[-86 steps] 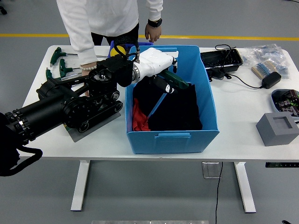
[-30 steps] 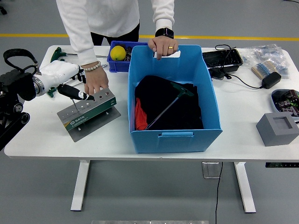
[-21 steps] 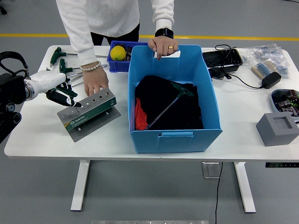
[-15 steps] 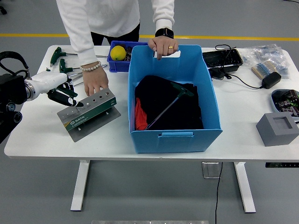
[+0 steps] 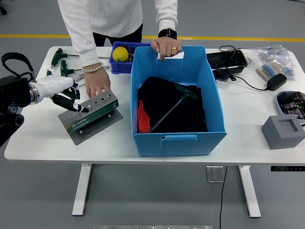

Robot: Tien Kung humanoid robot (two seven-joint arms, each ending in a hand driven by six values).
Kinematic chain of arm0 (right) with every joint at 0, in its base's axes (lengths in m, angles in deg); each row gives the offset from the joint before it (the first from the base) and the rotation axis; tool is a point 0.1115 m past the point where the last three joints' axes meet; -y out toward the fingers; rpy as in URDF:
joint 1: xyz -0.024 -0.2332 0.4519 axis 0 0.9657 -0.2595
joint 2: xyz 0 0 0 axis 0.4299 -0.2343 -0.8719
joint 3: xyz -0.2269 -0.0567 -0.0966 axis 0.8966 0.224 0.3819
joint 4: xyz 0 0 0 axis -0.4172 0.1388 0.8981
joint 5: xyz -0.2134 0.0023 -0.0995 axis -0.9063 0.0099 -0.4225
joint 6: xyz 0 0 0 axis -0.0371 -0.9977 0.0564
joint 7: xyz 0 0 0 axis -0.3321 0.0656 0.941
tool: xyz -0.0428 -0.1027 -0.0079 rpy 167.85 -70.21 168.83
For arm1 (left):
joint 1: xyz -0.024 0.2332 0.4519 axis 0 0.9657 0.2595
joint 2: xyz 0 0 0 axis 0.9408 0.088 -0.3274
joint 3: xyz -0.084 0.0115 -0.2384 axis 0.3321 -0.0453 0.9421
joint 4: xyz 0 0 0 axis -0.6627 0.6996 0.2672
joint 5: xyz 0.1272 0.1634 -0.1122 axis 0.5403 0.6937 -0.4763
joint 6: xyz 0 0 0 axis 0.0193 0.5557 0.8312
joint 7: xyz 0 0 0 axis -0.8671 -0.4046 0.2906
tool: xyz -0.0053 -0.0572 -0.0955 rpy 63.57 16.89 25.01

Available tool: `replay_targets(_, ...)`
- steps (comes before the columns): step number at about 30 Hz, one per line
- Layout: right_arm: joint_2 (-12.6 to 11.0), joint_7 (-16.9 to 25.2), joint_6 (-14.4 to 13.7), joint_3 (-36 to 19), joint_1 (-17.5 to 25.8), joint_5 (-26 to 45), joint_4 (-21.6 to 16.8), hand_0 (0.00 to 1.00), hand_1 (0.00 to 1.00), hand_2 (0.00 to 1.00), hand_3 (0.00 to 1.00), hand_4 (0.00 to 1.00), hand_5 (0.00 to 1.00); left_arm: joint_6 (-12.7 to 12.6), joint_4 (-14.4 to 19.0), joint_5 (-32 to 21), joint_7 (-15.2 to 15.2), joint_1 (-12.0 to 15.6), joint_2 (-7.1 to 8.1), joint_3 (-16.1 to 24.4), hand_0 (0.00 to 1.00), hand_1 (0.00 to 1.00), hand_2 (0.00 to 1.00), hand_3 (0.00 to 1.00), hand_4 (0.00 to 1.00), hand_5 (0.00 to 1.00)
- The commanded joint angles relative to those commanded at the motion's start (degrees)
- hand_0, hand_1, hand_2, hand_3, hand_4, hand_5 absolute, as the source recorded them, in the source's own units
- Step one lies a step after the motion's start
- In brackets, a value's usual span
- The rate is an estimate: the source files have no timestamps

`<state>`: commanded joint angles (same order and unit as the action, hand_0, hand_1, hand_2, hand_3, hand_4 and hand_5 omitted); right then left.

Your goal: Lift tool from toolbox,place it in box,lift tool from toolbox,place it in box

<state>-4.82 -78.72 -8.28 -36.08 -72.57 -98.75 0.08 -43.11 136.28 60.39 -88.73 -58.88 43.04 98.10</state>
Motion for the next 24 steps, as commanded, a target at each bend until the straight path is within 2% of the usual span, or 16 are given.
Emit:
replay_targets(11, 0.0, 0.0, 0.1, 0.1, -0.3, 0.1, 0.1, 0.645, 0.624, 0.695, 0.559, 0.782, 0.682, 1.6, 0.0, -0.4, -0.1, -0.9, 0.46, -1.3, 0.618, 0.598, 0.598, 0.523, 0.998, 0.736)
replay_targets(12, 0.0, 0.0, 0.1, 0.1, -0.2, 0.1, 0.1, 0.645, 0.624, 0.695, 0.560, 0.782, 0.682, 1.7, 0.1, -0.5, -0.1, -0.9, 0.48, -1.3, 0.616, 0.554, 0.555, 0.471, 0.998, 0.736)
replay_targets(17, -0.1, -0.1, 0.1, 0.0, -0.3, 0.0, 0.1, 0.645, 0.624, 0.695, 0.560, 0.782, 0.682, 2.4, 0.0, -0.9, -0.5, -1.3, 0.43, -1.8, 0.616, 0.554, 0.555, 0.471, 0.998, 0.736)
replay_targets(18, -0.1, -0.1, 0.1, 0.0, -0.3, 0.0, 0.1, 0.645, 0.624, 0.694, 0.558, 0.782, 0.682, 2.5, 0.0, -0.9, -0.6, -1.4, 0.41, -1.8, 0.615, 0.522, 0.506, 0.448, 0.998, 0.736)
replay_targets(23, -0.1, 0.0, 0.2, 0.2, -0.3, 0.2, 0.1, 0.645, 0.624, 0.694, 0.558, 0.782, 0.682, 2.8, -0.1, -1.1, -0.7, -1.7, 0.31, -2.0, 0.615, 0.522, 0.506, 0.448, 0.998, 0.736)
replay_targets(24, -0.1, 0.0, 0.2, 0.2, -0.3, 0.2, 0.1, 0.645, 0.624, 0.694, 0.559, 0.782, 0.682, 3.0, -0.2, -1.2, -0.8, -1.8, 0.27, -2.0, 0.609, 0.487, 0.433, 0.419, 0.998, 0.737)
